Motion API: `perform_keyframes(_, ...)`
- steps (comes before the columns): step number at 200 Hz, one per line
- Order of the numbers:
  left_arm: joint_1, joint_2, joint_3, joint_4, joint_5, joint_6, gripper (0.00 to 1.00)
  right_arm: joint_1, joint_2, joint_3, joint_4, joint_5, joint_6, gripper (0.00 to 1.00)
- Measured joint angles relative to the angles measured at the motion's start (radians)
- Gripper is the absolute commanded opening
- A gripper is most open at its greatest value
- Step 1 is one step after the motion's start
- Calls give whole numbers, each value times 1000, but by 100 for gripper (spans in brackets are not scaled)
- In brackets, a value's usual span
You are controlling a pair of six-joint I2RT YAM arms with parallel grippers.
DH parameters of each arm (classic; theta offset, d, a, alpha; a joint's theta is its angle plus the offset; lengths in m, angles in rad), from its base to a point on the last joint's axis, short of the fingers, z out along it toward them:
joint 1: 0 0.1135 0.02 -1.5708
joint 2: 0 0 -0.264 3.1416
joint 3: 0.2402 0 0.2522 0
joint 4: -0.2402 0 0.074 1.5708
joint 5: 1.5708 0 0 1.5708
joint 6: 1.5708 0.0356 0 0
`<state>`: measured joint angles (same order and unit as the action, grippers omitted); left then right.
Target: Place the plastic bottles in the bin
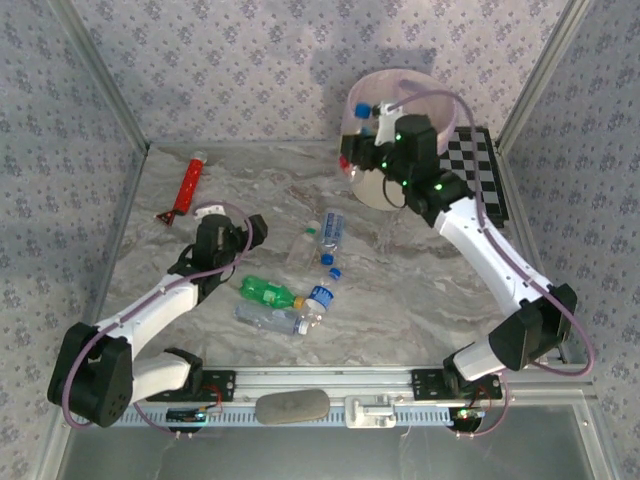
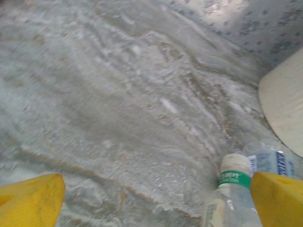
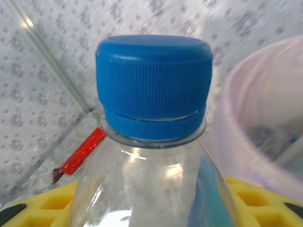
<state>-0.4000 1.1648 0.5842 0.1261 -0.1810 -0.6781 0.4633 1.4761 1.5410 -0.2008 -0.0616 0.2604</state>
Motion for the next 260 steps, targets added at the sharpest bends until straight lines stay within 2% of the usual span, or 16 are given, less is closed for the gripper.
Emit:
perform_keyframes(44,10,-13,-19,-19,-6,-35,100,-115,76,229,-35,87,-37,49)
perform_keyframes(94,14,-14,-19,-22,-2,-34,100,-224,316,497,-123,144,-36,49)
perform_keyframes(123,14,-19,-19,-26,1,-34,100,-241,460,628,-224,141,-29,50)
perform_keyframes(168,14,-53,-25,-35,1,-30,100,-240,586,718,-364,87,-5,51)
perform_keyframes(188,17,-57,-25,-45,1,-30,100,-240,615,750,-403,68,7,57)
perform_keyframes(206,19,-58,-25,-48,1,-30,100,-240,626,772,-429,58,14,72)
perform_keyframes(216,19,-57,-25,-48,1,-30,100,-240,633,793,-440,55,23,76)
perform_keyframes(260,19,-57,-25,-48,6,-30,100,-240,637,895,-446,54,23,81)
